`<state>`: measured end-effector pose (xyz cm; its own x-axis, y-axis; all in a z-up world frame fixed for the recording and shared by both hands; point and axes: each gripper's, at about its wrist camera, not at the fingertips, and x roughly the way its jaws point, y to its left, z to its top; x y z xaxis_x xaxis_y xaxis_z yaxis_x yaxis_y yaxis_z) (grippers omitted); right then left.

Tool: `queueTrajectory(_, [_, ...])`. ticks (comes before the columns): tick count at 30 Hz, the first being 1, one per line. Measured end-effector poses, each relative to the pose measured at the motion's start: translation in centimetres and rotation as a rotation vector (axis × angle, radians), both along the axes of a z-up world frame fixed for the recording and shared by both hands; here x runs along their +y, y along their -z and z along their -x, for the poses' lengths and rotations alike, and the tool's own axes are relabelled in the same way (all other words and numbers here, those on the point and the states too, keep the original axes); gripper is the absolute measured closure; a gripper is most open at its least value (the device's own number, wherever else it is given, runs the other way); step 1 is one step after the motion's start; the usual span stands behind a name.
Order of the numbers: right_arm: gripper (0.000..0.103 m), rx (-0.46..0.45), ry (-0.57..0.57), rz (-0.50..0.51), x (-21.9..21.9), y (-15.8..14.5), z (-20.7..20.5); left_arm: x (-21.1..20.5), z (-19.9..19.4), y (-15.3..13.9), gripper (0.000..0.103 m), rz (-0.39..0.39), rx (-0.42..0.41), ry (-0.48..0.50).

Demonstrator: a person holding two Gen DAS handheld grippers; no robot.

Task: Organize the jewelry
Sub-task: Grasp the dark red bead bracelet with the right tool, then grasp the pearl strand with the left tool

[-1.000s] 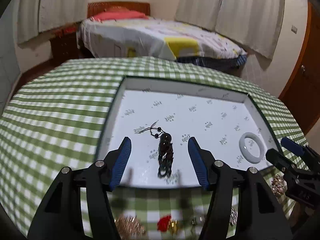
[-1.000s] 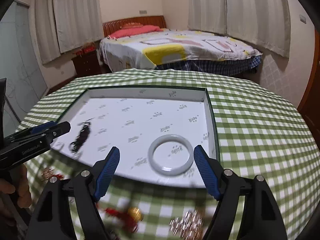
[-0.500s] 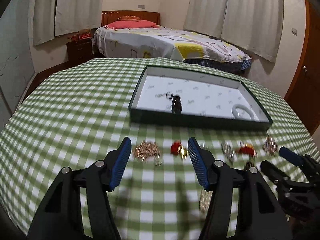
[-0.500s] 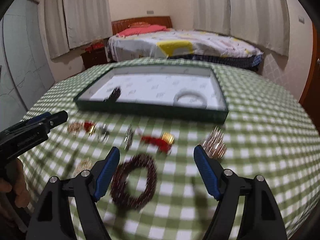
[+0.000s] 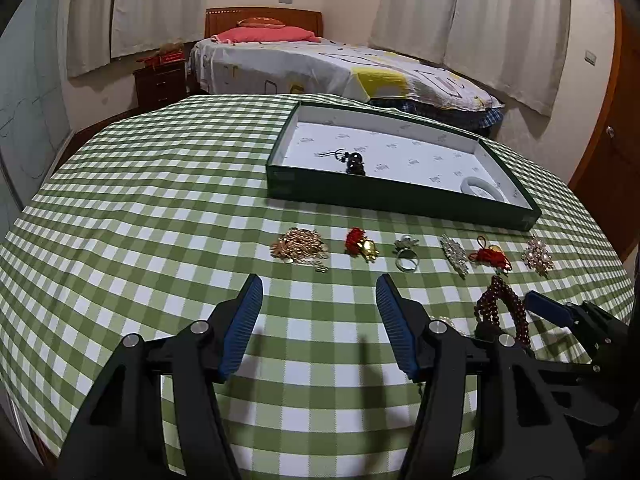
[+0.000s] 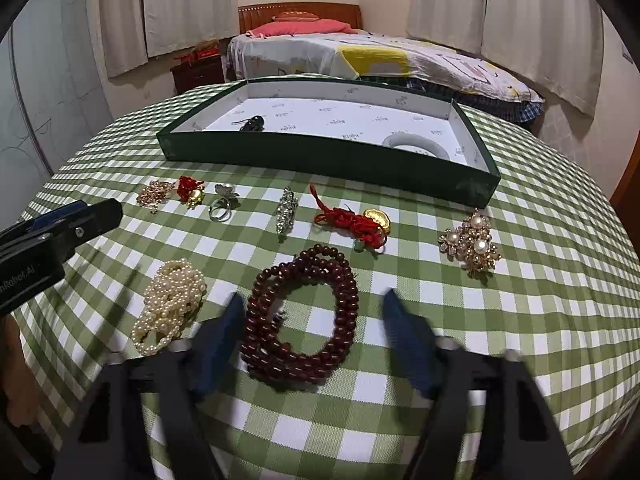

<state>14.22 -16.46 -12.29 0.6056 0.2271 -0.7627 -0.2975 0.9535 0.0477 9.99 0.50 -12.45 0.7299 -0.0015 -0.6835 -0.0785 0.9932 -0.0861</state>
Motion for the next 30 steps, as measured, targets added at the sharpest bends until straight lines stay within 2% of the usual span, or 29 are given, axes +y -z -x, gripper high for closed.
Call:
queueTrajectory(4, [0.075, 0.0, -0.027, -0.017, 0.2, -0.1, 0.4, -0.9, 0.4, 0.0, 0.045, -0.004, 0.001, 0.021])
queueTrajectory(5, [0.081, 0.003, -0.037, -0.025, 0.2, -0.2, 0.5, -1.1, 0.5, 0.1, 0.045, -0.003, 0.003, 0.029])
queueTrajectory(6, [0.081, 0.004, -0.04, -0.03, 0.2, -0.2, 0.6, -1.4, 0.6, 0.1, 0.045, 0.0, 0.006, 0.038])
queueTrajectory(7, [0.086, 0.002, -0.04, -0.033, 0.0, -0.3, 0.7, -1.7, 0.7, 0.2, 0.045, 0.0, 0.008, 0.048])
queueTrajectory(10, [0.09, 0.001, -0.027, -0.05, -0.8, -0.7, 0.9, -2.7, 1.0, 0.1, 0.045, -0.01, 0.003, 0.078])
queueTrajectory(14, [0.09, -0.012, 0.005, -0.06, -2.3, -1.2, 1.1, -3.8, 1.1, 0.2, 0.045, -0.001, 0.006, 0.113])
queueTrajectory(20, [0.09, -0.024, 0.058, -0.093, -4.8, -1.6, 1.2, -5.8, 0.5, 1.6, 0.046, 0.005, 0.061, 0.164])
queueTrajectory(22, [0.09, -0.022, 0.067, -0.107, -5.3, -1.5, 1.2, -6.2, 0.3, 2.1, 0.049, 0.004, 0.079, 0.17])
queueTrajectory(24, [0.09, -0.021, 0.067, -0.116, -5.5, -1.5, 1.2, -6.4, 0.1, 2.6, 0.059, 0.012, 0.101, 0.178])
queueTrajectory(30, [0.09, -0.022, 0.06, -0.133, -5.7, -1.5, 1.3, -6.4, 0.0, 2.8, 0.072, 0.018, 0.1, 0.183])
